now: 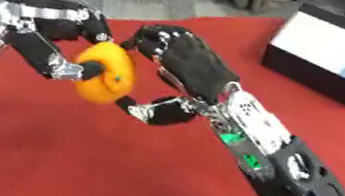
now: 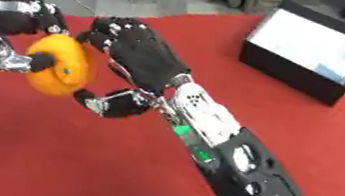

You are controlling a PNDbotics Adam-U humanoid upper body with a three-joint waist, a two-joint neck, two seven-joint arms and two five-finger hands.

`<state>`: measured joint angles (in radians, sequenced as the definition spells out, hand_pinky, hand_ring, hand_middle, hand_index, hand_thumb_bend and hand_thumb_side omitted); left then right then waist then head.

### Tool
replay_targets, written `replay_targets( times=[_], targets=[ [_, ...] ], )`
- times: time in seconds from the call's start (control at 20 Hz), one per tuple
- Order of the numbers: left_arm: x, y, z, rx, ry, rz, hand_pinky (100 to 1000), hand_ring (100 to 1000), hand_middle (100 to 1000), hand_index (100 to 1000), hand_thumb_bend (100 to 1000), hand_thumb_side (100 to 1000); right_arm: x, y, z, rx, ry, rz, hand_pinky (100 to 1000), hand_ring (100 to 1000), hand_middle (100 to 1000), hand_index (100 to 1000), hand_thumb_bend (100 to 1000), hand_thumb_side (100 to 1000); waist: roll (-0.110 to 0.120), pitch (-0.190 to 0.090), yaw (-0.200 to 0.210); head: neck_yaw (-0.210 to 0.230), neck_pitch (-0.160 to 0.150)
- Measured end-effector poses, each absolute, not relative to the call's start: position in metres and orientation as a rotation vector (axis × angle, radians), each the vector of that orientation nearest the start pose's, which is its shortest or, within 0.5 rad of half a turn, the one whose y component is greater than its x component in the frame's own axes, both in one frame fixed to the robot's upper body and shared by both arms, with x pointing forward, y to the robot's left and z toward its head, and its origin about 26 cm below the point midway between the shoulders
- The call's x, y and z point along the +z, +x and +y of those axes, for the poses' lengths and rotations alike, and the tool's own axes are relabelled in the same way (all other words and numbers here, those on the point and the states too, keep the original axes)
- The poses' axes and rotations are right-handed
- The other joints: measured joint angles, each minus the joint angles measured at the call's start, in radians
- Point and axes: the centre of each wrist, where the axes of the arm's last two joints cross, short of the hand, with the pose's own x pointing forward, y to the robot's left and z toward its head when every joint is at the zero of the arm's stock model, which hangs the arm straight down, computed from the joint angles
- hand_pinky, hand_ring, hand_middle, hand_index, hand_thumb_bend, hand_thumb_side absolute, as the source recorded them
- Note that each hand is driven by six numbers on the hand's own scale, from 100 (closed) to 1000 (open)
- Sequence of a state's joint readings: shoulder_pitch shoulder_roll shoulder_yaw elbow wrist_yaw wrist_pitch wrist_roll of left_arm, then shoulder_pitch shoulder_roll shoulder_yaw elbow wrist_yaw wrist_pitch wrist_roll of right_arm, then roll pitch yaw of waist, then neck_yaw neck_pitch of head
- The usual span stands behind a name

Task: Pick up the objects with one hand, pass them to the other hand, and then place them into the box on the other side of the table.

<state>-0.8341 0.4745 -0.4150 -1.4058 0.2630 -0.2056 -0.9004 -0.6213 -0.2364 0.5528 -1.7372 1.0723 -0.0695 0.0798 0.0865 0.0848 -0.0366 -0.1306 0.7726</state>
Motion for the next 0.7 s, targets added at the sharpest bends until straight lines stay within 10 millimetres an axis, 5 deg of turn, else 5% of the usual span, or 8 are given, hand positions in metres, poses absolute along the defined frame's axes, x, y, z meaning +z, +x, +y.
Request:
replay_targets(
  times=[0.15, 0.7],
  targets=[
    [0.2175, 0.4152, 0.1879, -1.702, -0.588, -1.716, 648, 383, 299, 439, 100, 280, 0.1791, 0.3223, -0.0883, -1.81, 1.029, 2.689, 612, 626, 447, 453, 100, 372, 0.0, 0.0, 0.0, -0.003, 0.0],
    [0.2149, 0.4175, 0.1904, -1.7, -0.566, -1.715, 656, 405, 323, 461, 100, 287, 0.1784, 0.3213, -0.087, -1.674, 1.015, 2.757, 600, 611, 420, 302, 100, 184, -0.001, 0.0, -0.001, -0.004, 0.0]
  ],
)
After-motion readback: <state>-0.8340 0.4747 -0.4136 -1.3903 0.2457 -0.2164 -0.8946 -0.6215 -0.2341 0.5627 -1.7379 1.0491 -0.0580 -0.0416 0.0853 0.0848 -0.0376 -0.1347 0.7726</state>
